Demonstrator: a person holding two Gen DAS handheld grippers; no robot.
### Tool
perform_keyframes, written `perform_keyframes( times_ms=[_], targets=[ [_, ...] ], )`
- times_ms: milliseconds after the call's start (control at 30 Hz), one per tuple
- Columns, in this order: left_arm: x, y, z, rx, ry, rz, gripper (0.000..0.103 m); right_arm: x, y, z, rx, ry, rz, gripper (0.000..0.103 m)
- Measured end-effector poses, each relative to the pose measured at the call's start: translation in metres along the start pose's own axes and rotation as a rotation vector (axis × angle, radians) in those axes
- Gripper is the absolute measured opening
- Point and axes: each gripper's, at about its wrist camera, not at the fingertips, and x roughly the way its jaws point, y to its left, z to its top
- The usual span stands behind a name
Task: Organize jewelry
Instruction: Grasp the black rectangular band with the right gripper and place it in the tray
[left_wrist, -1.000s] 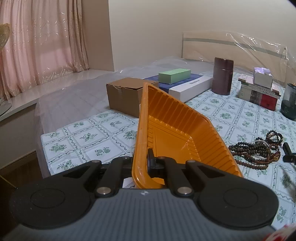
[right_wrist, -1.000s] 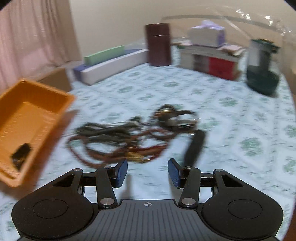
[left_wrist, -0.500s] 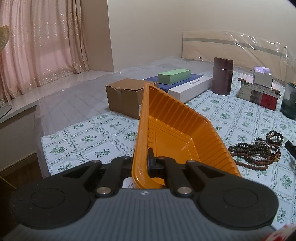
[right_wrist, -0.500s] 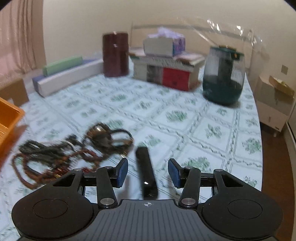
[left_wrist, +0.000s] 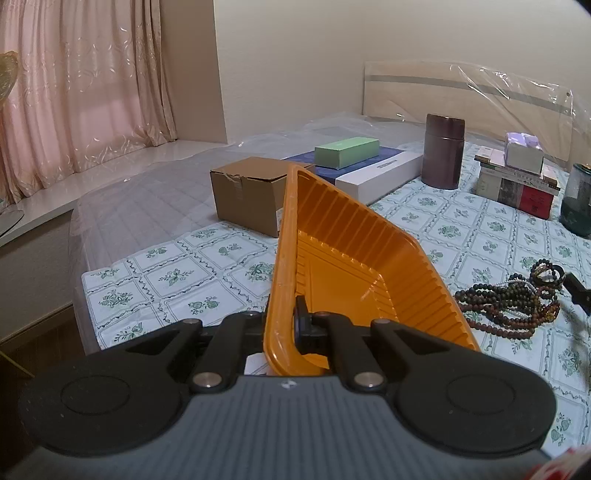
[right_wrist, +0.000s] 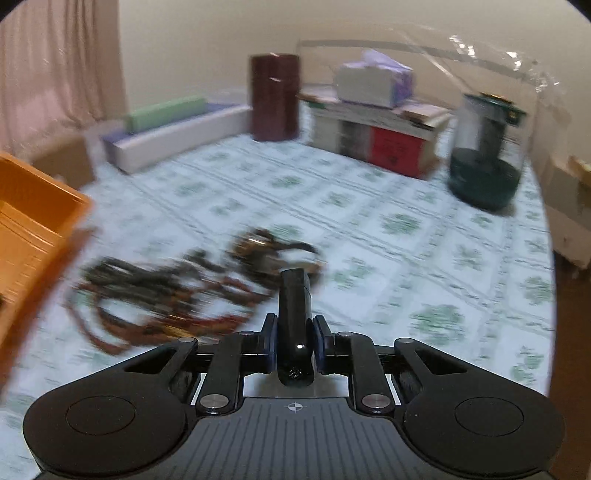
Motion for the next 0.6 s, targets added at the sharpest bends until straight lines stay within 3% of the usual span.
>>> perform_keyframes(
  times_ms=[367, 600],
  targets=[
    [0.000, 0.000, -0.001, -0.001, 0.002, 0.001, 0.006, -0.010, 0.122, 0.027, -0.039, 0.019, 0.376, 0.020],
    [0.001, -0.001, 0.000, 0.001, 0.003, 0.002, 0.006, -0.007, 0.171, 0.028, -0.088, 0.033, 0.480, 0.020]
  ],
)
